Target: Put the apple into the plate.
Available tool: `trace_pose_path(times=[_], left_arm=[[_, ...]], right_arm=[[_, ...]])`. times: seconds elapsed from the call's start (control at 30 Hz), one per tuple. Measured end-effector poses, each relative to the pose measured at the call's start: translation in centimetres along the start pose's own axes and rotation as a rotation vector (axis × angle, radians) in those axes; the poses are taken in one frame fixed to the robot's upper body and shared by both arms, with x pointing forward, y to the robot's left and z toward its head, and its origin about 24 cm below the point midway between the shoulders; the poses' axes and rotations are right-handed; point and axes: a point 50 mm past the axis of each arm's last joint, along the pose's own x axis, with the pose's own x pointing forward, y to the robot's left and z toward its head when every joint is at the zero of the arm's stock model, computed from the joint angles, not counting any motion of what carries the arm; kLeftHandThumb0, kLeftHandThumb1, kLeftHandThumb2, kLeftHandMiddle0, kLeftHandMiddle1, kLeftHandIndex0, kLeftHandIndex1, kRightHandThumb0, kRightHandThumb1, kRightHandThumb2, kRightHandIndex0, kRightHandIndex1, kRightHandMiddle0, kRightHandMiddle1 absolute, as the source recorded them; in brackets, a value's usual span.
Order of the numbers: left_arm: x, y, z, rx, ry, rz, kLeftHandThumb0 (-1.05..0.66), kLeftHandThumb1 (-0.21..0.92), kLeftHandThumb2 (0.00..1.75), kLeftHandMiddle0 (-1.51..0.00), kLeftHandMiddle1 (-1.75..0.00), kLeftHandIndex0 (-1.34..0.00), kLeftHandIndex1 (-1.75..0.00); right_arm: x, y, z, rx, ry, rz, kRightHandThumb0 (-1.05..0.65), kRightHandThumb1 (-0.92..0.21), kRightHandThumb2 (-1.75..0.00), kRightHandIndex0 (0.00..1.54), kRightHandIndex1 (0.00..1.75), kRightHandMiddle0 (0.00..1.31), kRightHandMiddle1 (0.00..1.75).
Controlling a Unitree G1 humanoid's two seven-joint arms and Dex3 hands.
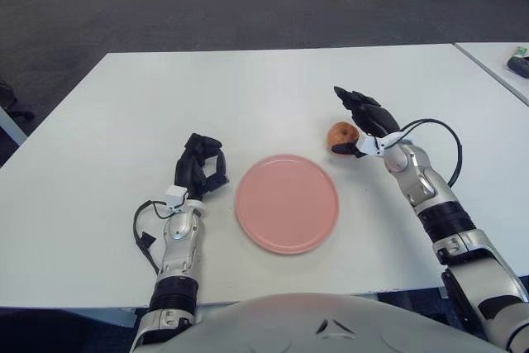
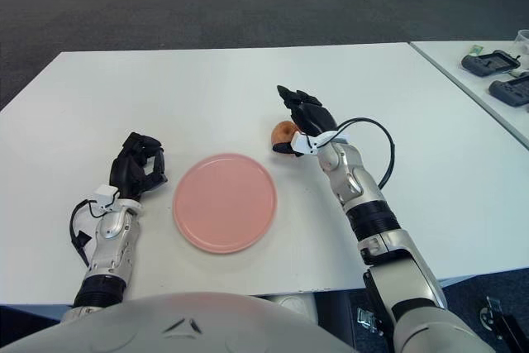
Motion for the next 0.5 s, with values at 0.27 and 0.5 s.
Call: trace_pose_path(times=[0.27, 0.5], left_arm=[[-0.1, 0.0, -0.1, -0.004, 0.009, 0.004, -0.43, 0.48, 1.12, -0.82, -1.75, -0.48, -1.75], [-0.1, 0.0, -0.1, -0.009, 0.01, 0.007, -0.43, 0.48, 1.12, -0.81, -1.75, -0.48, -1.75]], right_arm=[[0.7, 0.3, -0.2, -0.019, 0.046, 0.085, -0.96, -0.36, -0.81, 0.0, 0.0, 0.0, 0.0], [1.1, 1.2, -0.1, -0.085, 0.084, 0.223, -1.04, -0.5, -0.71, 0.0, 0.0, 0.0, 0.0]])
